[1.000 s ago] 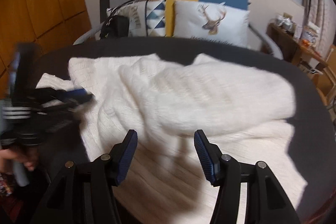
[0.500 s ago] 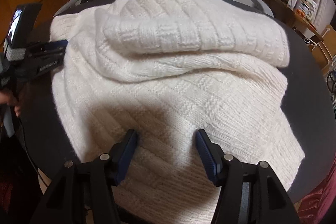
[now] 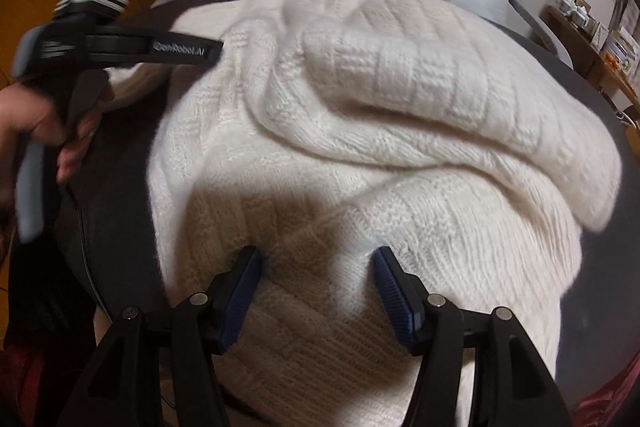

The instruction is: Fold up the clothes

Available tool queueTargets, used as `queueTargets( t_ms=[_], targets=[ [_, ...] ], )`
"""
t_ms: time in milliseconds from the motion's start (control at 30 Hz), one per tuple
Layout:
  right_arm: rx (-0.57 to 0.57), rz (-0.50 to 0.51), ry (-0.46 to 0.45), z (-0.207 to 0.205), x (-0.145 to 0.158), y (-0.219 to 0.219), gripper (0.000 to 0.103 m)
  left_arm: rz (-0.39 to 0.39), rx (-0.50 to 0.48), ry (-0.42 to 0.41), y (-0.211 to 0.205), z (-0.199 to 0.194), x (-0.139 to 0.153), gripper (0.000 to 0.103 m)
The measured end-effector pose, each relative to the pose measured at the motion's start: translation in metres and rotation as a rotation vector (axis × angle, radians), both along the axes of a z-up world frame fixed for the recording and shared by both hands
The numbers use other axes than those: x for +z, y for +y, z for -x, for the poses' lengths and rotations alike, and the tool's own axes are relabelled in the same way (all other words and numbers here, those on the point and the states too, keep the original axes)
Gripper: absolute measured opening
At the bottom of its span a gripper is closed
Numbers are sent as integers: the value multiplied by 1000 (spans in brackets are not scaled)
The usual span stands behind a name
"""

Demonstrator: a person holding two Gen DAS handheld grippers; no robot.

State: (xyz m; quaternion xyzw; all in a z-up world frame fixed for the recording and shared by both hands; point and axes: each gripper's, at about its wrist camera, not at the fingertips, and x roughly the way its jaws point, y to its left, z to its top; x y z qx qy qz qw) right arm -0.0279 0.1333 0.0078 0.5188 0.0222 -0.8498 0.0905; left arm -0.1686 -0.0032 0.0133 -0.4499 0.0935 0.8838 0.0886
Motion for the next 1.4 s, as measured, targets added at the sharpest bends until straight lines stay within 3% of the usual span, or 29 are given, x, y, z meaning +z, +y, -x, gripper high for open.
queueTargets(
  t_ms=[100, 200, 467, 600, 700, 767, 867, 967, 1167, 1400],
  targets=[
    [6, 3, 36, 8, -2, -13, 63, -107, 15, 49, -5, -23, 17, 76],
    [17, 21, 61, 13, -3, -19, 64, -157, 11, 79, -6, -43, 22, 76],
    [-97, 117, 82, -30, 10, 38, 62, -276, 32, -32, 3, -56, 3, 76],
    [-170, 167, 91, -55, 17, 72, 62, -199, -46, -30, 33, -64, -6, 76],
    [-185, 160, 88, -64, 18, 84, 62, -46, -127, -11, 52, -72, -23, 76],
    [-169, 127, 81, -62, 15, 84, 62, 16, -175, 51, 54, -83, -31, 81],
    [-144, 77, 70, -60, 10, 83, 64, 27, -201, 91, 50, -91, -33, 81],
    [-119, 27, 60, -57, 6, 82, 64, -10, -222, 45, 40, -87, -34, 84],
    [-76, -66, 38, -52, -3, 81, 64, 24, -303, -15, 24, -83, -31, 86],
    [-84, -92, 26, -37, -9, 87, 64, 79, -356, -87, 2, -73, -27, 95]
  ],
)
